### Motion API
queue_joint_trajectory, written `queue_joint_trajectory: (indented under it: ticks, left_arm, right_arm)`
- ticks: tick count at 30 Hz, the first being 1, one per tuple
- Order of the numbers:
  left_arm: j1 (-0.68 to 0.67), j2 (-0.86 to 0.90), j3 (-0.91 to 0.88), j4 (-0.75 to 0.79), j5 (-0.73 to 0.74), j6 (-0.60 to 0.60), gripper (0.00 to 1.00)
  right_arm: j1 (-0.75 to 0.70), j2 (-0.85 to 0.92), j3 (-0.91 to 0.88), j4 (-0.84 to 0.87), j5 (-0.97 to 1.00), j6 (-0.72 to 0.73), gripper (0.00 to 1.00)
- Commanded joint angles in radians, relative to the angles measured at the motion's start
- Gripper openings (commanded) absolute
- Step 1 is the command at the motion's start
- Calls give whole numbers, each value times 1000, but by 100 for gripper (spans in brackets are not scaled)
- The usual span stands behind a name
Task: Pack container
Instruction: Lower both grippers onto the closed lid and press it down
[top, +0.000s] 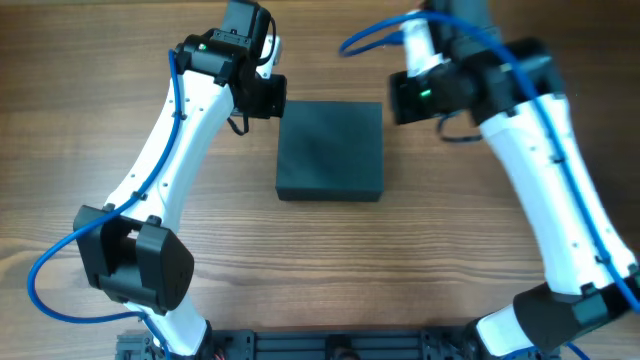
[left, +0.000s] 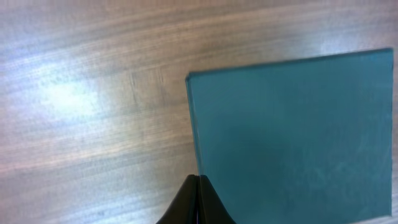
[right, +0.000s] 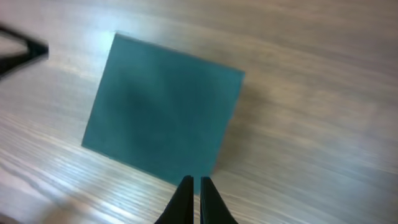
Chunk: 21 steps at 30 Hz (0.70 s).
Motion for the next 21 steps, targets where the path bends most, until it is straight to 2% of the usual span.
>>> queue_joint_trajectory:
  ticks: [1, 11, 21]
  left_arm:
    - [-8, -31, 18, 38, -14, -3, 4]
    - [-46, -10, 16, 106, -15, -2, 4]
    - [-75, 109, 16, 112, -14, -2, 4]
  right_arm:
    - [48, 3, -113, 58, 50, 66, 4]
    - [64, 3, -372, 254, 16, 66, 4]
    - [64, 9, -454, 314, 16, 67, 4]
